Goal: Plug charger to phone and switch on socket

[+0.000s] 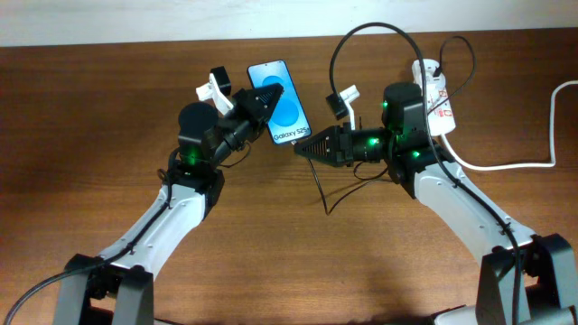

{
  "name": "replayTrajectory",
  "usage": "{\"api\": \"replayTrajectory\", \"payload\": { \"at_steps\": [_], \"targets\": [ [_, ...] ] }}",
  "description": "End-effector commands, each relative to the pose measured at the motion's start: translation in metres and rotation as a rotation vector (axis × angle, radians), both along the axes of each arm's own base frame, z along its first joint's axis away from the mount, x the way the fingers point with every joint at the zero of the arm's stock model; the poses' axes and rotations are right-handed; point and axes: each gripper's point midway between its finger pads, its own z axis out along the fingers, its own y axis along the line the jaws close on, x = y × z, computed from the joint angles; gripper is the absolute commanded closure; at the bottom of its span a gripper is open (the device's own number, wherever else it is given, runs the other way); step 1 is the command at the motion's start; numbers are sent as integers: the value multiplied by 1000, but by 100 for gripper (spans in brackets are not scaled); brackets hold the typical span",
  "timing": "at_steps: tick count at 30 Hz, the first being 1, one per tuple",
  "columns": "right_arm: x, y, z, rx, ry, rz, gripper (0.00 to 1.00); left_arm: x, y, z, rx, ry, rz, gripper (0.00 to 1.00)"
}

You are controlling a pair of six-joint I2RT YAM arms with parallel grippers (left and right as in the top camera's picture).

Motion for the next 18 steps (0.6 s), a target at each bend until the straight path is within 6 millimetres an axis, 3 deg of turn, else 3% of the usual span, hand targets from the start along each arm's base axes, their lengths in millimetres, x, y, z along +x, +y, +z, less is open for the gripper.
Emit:
{"api": "replayTrajectory", "payload": {
  "at_steps": [1,4,18],
  "targets": [
    [56,-2,-4,-115,-125,-268,95,-103,-92,3,-46,53,-528,100],
    [60,-4,-5,-125,-129,-291,96,-96,-88,2,-47,57,-495,100],
    [73,-10,-8,-157,-141,-367,96,-102,-98,-1,-40,71,-497,100]
  ]
}}
